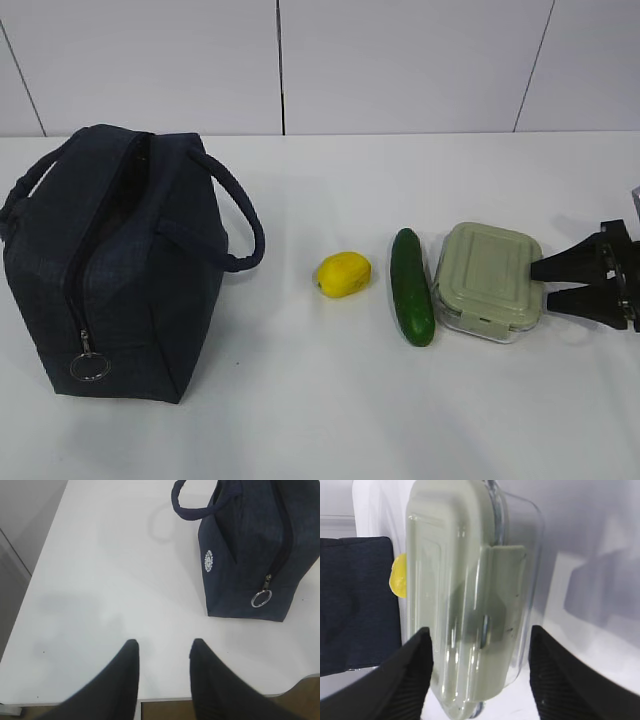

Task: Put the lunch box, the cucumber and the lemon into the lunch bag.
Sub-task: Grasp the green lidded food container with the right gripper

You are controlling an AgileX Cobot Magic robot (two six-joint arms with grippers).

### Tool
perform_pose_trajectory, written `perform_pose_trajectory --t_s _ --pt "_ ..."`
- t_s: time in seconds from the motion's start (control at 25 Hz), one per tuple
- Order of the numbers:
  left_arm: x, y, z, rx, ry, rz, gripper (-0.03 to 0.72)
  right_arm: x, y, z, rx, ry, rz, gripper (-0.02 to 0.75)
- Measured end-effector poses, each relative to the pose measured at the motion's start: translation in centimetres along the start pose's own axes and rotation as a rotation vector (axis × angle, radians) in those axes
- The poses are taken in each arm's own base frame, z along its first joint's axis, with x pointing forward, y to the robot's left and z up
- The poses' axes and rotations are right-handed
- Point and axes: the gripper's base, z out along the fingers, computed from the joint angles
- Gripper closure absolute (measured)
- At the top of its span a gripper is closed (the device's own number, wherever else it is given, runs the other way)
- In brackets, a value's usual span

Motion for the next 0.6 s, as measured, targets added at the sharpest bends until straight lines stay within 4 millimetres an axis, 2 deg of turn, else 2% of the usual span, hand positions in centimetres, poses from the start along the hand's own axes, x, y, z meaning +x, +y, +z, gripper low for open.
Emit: perform_pose_trajectory --t_s 0.2,0.6 --pt "0.00 0.00 0.00 0.000 0.000 0.000 0.442 -0.60 -0.39 0.27 -0.013 -0.018 0.003 0.274" --pt "0.00 0.00 0.00 0.000 0.000 0.000 0.442 -0.59 -0.29 0.69 -0.033 -0.016 0.001 0.275"
